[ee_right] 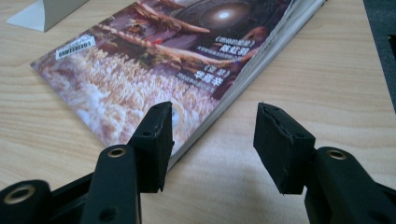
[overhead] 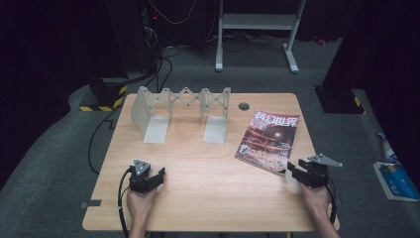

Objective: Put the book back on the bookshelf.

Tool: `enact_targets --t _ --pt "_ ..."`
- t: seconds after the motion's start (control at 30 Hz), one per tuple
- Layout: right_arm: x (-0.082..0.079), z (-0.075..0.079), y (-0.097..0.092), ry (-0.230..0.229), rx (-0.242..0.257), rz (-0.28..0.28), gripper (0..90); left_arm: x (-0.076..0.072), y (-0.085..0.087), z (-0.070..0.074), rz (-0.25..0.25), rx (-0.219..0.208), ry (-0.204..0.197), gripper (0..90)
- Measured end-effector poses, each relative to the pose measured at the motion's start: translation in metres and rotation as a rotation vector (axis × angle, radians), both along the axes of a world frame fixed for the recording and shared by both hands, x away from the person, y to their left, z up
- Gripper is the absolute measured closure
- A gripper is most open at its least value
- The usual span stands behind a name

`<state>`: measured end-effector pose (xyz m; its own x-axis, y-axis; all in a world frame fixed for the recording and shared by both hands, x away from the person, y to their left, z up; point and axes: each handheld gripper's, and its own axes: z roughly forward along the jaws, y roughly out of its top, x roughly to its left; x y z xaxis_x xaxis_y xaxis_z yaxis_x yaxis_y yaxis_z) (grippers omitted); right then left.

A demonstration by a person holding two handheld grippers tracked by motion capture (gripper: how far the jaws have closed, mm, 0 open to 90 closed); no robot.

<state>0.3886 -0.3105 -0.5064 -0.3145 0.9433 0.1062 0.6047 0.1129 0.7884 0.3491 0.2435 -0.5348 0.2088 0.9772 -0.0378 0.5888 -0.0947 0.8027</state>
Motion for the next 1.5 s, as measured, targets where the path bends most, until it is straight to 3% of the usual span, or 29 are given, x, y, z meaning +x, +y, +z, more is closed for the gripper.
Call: enact_targets --t 0.43,0.8,1.07,1.5 --pt "0.016 0.004 0.009 -0.015 0.012 0.004 45.7 -0.001 -0.001 0.0 -0.007 0.015 0.0 37.9" --pt "0.036 0.001 0.017 0.01 -0.006 -0.021 45.7 -0.002 -0.002 0.001 -0.025 0.012 -0.001 39.6" --pt "0.046 -0.011 0.021 0.044 -0.052 -0.045 46.6 -0.002 -0.007 0.001 -0.083 -0.008 -0.004 39.7" --pt "0.043 -0.02 0.016 0.033 0.031 -0.059 46.8 -0.001 -0.009 0.005 -0.139 -0.023 -0.009 43.8"
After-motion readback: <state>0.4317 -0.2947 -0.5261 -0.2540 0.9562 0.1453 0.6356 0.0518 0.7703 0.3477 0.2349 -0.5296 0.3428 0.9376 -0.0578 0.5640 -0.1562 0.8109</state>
